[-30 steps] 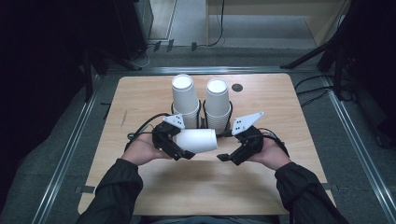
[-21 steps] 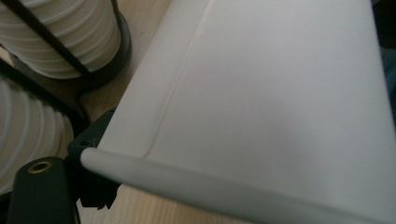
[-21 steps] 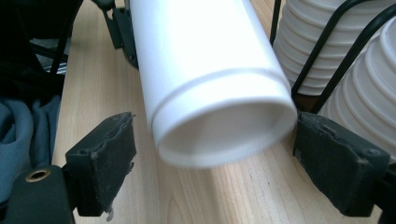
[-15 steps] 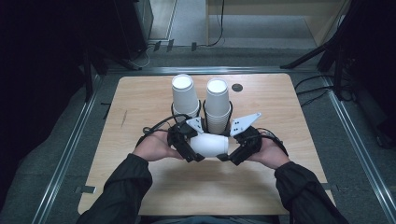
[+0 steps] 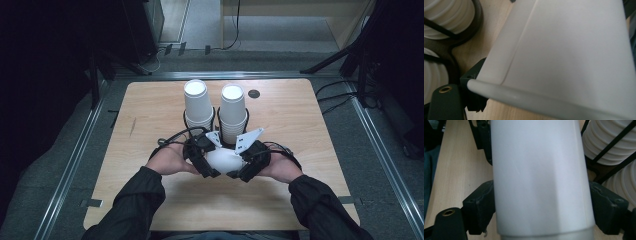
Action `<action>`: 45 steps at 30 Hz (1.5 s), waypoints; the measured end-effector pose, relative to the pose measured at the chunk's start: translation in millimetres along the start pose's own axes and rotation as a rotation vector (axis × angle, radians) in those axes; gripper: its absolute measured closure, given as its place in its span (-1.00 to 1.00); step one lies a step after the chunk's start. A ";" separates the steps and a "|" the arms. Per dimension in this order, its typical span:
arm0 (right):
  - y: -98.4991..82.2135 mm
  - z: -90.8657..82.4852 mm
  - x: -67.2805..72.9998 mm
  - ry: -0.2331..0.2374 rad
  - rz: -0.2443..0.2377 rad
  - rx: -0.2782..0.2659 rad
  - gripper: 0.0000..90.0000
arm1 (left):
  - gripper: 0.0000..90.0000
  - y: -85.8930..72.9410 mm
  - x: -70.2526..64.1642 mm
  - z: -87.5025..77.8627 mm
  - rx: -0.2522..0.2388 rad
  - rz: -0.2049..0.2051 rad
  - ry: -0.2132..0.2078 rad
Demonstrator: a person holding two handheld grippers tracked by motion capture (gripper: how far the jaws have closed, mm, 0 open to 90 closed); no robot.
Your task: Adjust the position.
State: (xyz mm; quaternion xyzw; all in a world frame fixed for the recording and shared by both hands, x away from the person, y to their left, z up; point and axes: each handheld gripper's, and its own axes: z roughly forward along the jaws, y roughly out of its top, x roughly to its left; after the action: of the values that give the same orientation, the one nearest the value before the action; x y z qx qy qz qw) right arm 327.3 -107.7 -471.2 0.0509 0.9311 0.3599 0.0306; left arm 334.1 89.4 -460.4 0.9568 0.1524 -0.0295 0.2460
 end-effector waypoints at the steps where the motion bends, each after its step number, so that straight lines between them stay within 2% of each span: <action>1: 0.6 0.6 0.8 -0.003 -0.011 0.004 -0.51 | -0.74 -0.2 0.8 0.8 0.008 0.000 0.000; 3: 1.2 1.9 3.4 -0.009 -0.030 0.013 -0.47 | -0.77 -0.9 0.3 1.7 0.016 0.009 -0.002; 6: 0.7 2.5 4.6 0.007 -0.028 0.022 -0.47 | -0.80 -2.9 -0.1 3.7 0.017 0.017 -0.020; 9: 0.8 1.2 4.3 0.005 -0.036 0.022 -0.47 | -0.86 -3.7 1.2 3.4 -0.014 -0.009 -0.017; 10: 0.9 0.0 3.3 0.005 -0.029 0.021 -0.47 | -0.90 -3.6 0.6 3.0 -0.018 -0.033 -0.011; 11: 0.4 -1.3 2.4 0.010 -0.020 0.011 -0.47 | -0.95 -3.7 0.9 1.6 -0.029 -0.019 0.004; 13: -0.8 -4.6 0.6 0.007 -0.009 0.002 -0.47 | -0.97 -4.7 1.2 -2.2 -0.068 -0.013 0.002; 15: -2.2 -7.9 -0.8 0.003 0.004 -0.009 -0.47 | -1.00 -5.7 1.4 -6.2 -0.106 -0.025 -0.004; 16: -2.9 -12.1 -2.3 0.003 0.018 -0.031 -0.47 | -1.00 -7.4 3.3 -9.8 -0.120 -0.028 -0.007; 20: -4.2 -16.5 -3.6 -0.004 0.026 -0.053 -0.48 | -1.00 -10.7 4.9 -12.7 -0.142 -0.028 -0.021; 21: -5.0 -17.7 -4.1 -0.006 0.023 -0.058 -0.48 | -1.00 -11.5 4.6 -14.0 -0.148 -0.022 -0.013; 22: -5.6 -18.7 -4.3 -0.015 0.018 -0.066 -0.48 | -1.00 -12.3 4.5 -15.1 -0.156 -0.033 -0.015; 28: -6.3 -24.5 -7.9 -0.008 0.057 -0.091 -0.48 | -1.00 -15.8 8.2 -21.4 -0.190 -0.041 -0.014; 30: -7.7 -27.8 -9.6 -0.010 0.077 -0.105 -0.48 | -1.00 -17.0 9.6 -24.0 -0.197 -0.049 -0.010; 34: -10.5 -30.1 -10.0 -0.018 0.082 -0.105 -0.48 | -1.00 -20.7 8.8 -28.1 -0.225 -0.077 0.008; 36: -11.3 -32.7 -10.1 -0.023 0.089 -0.107 -0.48 | -1.00 -23.1 9.5 -29.3 -0.242 -0.091 -0.003; 45: -11.9 -46.9 -13.3 -0.024 0.142 -0.212 -0.48 | -1.00 -32.2 10.6 -41.8 -0.358 -0.130 -0.001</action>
State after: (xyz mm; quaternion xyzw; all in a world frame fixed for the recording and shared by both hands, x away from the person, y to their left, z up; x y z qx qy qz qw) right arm 335.2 -149.3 -444.3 0.1175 0.8814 0.4571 0.0214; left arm 333.5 139.2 -440.0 0.8858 0.2168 -0.0181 0.4098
